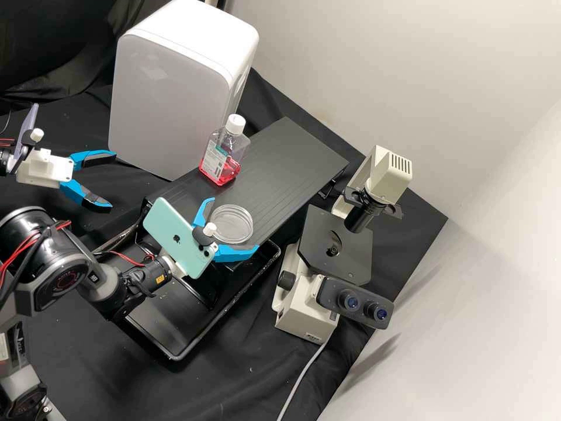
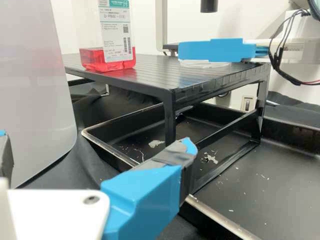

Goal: Place the lid on the petri dish

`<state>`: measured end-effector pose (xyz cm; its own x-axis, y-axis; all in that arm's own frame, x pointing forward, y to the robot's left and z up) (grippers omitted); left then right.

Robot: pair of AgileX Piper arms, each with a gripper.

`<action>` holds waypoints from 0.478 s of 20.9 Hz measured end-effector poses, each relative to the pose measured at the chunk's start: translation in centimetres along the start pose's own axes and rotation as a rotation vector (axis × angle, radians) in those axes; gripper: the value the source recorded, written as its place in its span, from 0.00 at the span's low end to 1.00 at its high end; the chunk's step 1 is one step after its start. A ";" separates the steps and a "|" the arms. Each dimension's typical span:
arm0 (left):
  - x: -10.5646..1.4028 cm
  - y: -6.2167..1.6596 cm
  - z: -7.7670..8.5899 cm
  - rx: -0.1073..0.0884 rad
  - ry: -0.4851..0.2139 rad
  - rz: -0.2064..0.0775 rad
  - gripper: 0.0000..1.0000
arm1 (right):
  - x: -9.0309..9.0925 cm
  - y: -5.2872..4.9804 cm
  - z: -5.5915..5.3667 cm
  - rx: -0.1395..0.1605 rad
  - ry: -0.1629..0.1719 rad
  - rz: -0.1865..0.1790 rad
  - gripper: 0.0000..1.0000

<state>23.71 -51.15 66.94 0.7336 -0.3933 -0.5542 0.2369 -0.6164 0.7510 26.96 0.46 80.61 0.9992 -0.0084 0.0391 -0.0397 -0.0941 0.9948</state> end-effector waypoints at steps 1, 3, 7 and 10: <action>0.0 0.00 0.0 0.000 0.000 0.000 1.00 | 0.1 0.1 0.0 0.000 0.001 0.004 0.00; 0.0 0.00 0.0 0.000 0.001 0.000 1.00 | 0.1 0.1 0.0 0.000 0.000 0.006 0.00; 0.0 0.00 0.0 0.000 0.001 0.000 1.00 | 0.2 0.0 0.2 0.000 -0.005 0.002 0.00; 0.0 0.00 0.0 0.000 0.001 0.000 1.00 | 0.2 0.0 0.2 0.000 -0.005 0.002 0.00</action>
<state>23.72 -51.15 66.94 0.7340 -0.3930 -0.5538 0.2369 -0.6161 0.7512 27.11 0.30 80.64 0.9991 -0.0133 0.0409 -0.0420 -0.0940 0.9947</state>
